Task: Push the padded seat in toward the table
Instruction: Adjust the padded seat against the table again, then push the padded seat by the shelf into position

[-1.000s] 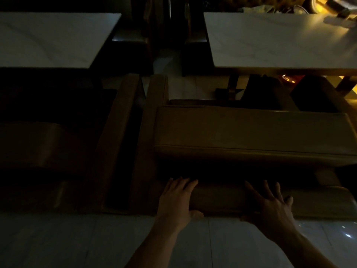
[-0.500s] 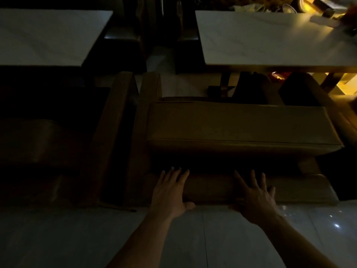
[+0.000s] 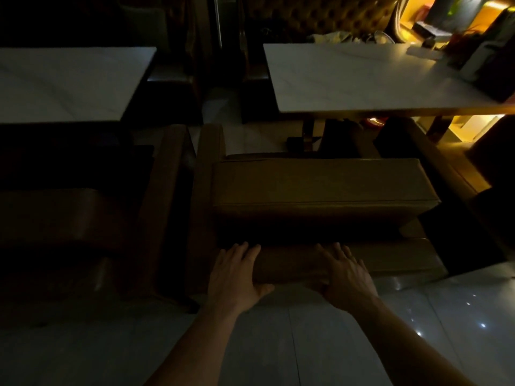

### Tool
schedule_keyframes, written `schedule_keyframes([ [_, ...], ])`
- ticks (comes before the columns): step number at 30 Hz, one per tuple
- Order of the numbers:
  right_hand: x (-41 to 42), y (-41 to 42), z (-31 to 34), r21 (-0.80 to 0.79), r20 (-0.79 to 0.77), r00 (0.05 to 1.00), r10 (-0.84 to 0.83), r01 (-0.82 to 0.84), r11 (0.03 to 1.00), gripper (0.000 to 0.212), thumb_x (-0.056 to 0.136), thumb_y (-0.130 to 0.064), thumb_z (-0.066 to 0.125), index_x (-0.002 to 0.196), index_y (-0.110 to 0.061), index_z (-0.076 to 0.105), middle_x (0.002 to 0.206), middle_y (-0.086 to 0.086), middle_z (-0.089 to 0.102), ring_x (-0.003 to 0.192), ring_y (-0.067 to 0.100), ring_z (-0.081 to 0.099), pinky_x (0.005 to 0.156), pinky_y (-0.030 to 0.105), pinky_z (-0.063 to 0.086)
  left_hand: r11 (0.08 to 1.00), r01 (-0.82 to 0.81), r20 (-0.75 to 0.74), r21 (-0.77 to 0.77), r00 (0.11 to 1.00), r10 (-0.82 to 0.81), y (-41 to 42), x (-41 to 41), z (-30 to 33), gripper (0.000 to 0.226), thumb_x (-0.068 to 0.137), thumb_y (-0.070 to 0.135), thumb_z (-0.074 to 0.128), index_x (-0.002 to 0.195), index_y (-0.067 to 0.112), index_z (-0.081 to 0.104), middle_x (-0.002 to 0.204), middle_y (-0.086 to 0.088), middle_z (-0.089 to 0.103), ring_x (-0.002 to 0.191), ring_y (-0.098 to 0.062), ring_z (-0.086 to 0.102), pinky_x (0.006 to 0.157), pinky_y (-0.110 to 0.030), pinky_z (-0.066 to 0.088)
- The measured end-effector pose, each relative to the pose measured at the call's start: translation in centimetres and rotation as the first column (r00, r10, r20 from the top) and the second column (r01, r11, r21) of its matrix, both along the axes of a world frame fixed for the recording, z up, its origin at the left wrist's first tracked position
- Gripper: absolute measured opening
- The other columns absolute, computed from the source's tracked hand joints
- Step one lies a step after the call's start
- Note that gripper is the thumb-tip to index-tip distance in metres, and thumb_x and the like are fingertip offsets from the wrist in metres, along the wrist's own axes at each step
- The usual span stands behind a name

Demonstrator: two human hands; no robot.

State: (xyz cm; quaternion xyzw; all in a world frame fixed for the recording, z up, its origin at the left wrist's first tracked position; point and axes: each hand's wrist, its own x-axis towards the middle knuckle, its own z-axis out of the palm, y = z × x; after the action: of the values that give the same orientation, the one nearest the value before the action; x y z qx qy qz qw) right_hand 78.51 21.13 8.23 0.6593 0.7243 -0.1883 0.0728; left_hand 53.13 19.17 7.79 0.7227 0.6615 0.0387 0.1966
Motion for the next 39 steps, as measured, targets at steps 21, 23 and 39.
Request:
schedule_keyframes([
  [21,9.8,-8.1,16.7,0.139,0.008,1.0,0.009,-0.01,0.99,0.101,0.081,-0.052,0.07,0.157,-0.037,0.005,0.167,0.011,0.001,0.153,0.035,0.005,0.122,0.054,0.017,0.992,0.066,-0.104,0.11,0.993,-0.055,-5.6,10.7,15.0,0.101,0.073,0.08,0.055,0.153,0.037,0.011,0.163,0.003,0.014,0.149,-0.021,0.008,0.121,-0.047,0.006],
  [23,14.3,-8.8,17.6,0.168,-0.006,1.0,-0.014,0.015,0.986,0.098,0.083,-0.045,0.071,0.157,-0.037,0.006,0.167,0.01,0.0,0.153,0.035,0.004,0.122,0.055,0.015,0.988,0.094,-0.106,0.124,0.991,-0.081,-5.4,15.3,15.9,0.101,0.072,0.081,0.055,0.153,0.037,0.011,0.163,0.003,0.014,0.149,-0.021,0.008,0.121,-0.047,0.007],
  [39,51.6,-9.6,18.0,0.235,-0.041,0.957,-0.286,0.288,0.928,0.093,0.082,-0.073,0.057,0.156,-0.037,0.013,0.166,0.01,0.008,0.152,0.032,0.008,0.119,0.053,0.021,0.939,0.278,-0.024,0.202,0.96,-0.279,-1.1,52.1,17.3,0.1,0.072,0.079,0.056,0.152,0.038,0.013,0.161,0.004,0.017,0.148,-0.022,0.012,0.119,-0.046,0.016],
])
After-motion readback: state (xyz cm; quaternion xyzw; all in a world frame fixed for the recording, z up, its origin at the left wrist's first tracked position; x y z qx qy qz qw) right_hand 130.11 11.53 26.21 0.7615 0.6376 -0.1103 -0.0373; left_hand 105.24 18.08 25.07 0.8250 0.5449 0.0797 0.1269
